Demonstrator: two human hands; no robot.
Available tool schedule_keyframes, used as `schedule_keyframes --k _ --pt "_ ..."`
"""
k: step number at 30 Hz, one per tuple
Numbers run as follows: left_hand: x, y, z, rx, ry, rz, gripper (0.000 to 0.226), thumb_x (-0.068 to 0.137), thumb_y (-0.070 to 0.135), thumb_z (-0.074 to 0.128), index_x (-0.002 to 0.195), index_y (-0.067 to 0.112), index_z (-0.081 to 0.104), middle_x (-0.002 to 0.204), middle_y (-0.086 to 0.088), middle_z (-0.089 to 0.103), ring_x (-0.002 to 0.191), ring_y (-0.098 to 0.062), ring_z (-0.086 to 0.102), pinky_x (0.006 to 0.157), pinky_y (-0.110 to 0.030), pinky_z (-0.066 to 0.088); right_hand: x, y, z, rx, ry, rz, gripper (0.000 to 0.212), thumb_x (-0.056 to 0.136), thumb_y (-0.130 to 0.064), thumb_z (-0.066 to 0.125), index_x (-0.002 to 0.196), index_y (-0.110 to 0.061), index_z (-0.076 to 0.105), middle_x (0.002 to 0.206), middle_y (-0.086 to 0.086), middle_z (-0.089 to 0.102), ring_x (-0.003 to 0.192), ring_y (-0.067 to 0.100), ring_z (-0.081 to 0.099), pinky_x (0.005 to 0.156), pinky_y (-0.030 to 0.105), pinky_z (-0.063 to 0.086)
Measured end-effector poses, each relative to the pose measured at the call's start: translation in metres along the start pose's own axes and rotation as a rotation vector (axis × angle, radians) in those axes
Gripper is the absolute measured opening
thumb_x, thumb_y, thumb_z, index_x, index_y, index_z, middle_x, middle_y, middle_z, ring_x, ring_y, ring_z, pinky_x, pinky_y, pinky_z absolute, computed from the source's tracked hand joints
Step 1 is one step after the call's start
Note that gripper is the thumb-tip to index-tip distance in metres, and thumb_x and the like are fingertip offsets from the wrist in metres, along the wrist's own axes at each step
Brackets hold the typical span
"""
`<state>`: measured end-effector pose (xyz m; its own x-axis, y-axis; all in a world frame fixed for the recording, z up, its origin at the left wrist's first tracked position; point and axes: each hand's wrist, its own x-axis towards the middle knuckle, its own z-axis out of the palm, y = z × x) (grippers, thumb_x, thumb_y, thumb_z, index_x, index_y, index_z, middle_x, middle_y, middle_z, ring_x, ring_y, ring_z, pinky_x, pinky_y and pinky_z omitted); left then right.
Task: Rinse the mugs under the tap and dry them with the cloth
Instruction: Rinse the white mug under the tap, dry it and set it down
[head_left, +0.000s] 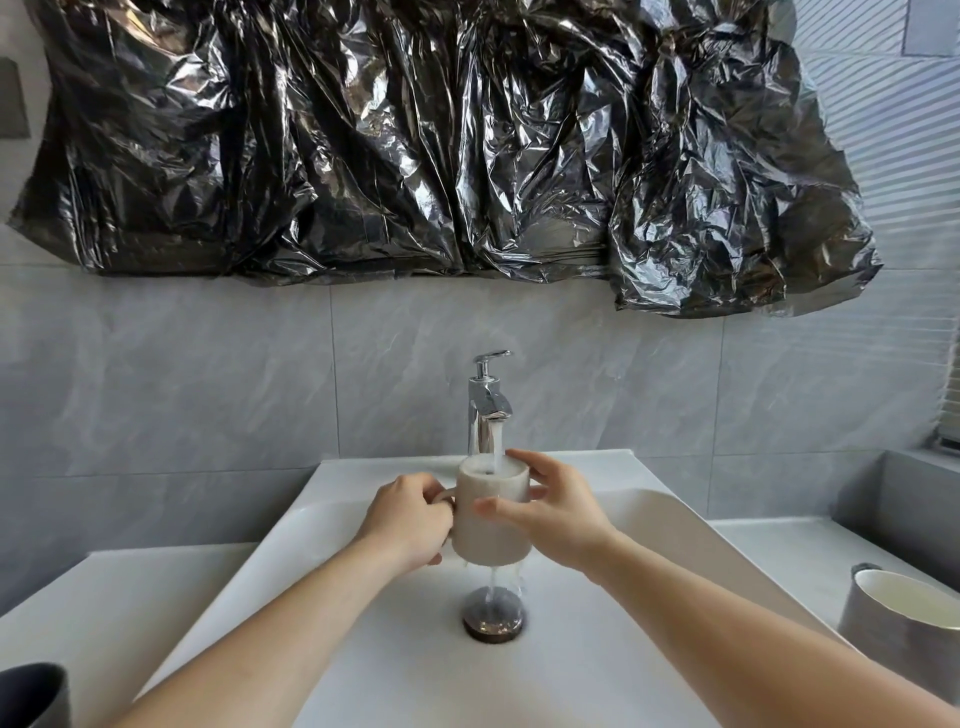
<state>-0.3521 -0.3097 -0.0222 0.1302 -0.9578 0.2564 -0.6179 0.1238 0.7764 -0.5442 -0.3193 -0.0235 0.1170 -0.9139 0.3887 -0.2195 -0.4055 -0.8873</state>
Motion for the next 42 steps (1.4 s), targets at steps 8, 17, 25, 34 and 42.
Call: schedule_keyframes --k 8,17,25,34,42 --pt "-0.002 -0.003 0.003 0.033 0.052 0.191 0.014 0.098 0.024 0.059 0.085 0.025 0.065 0.093 0.009 0.071 0.076 -0.023 0.075 0.078 -0.046 0.063 -0.001 0.005 -0.011 -0.01 -0.011 0.03 0.071 0.068 -0.021 0.098 0.13 -0.021 0.062 0.119 -0.01 0.071 0.09 0.004 0.074 0.073 0.019 0.059" --pt "-0.014 0.007 0.0 0.124 0.145 0.324 0.008 0.091 0.035 0.067 0.084 0.033 0.069 0.081 0.023 0.072 0.067 -0.001 0.063 0.061 -0.016 0.043 -0.012 0.004 -0.021 0.006 -0.227 0.172 0.055 0.069 -0.026 0.095 0.116 -0.03 0.067 0.115 0.005 0.069 0.078 0.005 0.073 0.065 0.029 0.061" --pt "-0.013 0.047 -0.01 0.194 0.09 0.275 0.025 0.076 0.03 0.073 0.098 0.032 0.061 0.101 0.019 0.068 0.088 -0.004 0.066 0.081 -0.029 0.054 -0.011 0.003 -0.031 -0.114 -0.171 0.189 0.037 0.074 -0.021 0.09 0.107 -0.018 0.072 0.088 -0.002 0.063 0.068 0.011 0.063 0.062 0.032 0.059" --pt "0.021 0.139 -0.034 0.523 0.016 0.367 0.074 0.088 0.027 0.057 0.158 0.027 0.034 0.164 0.01 0.032 0.148 -0.021 0.037 0.12 -0.036 0.034 -0.009 -0.004 -0.044 0.093 0.137 0.394 0.05 0.081 -0.047 0.081 0.105 -0.006 0.066 0.103 0.012 0.066 0.085 0.029 0.071 0.057 0.033 0.064" --pt "0.019 0.144 -0.02 0.505 0.051 0.315 0.07 0.08 0.039 0.037 0.147 0.027 0.051 0.155 0.008 0.049 0.139 -0.02 0.048 0.114 -0.038 0.04 -0.003 0.007 -0.058 0.067 0.382 0.424 0.053 0.072 -0.063 0.071 0.089 -0.012 0.065 0.09 0.003 0.068 0.064 0.022 0.073 0.07 0.036 0.064"
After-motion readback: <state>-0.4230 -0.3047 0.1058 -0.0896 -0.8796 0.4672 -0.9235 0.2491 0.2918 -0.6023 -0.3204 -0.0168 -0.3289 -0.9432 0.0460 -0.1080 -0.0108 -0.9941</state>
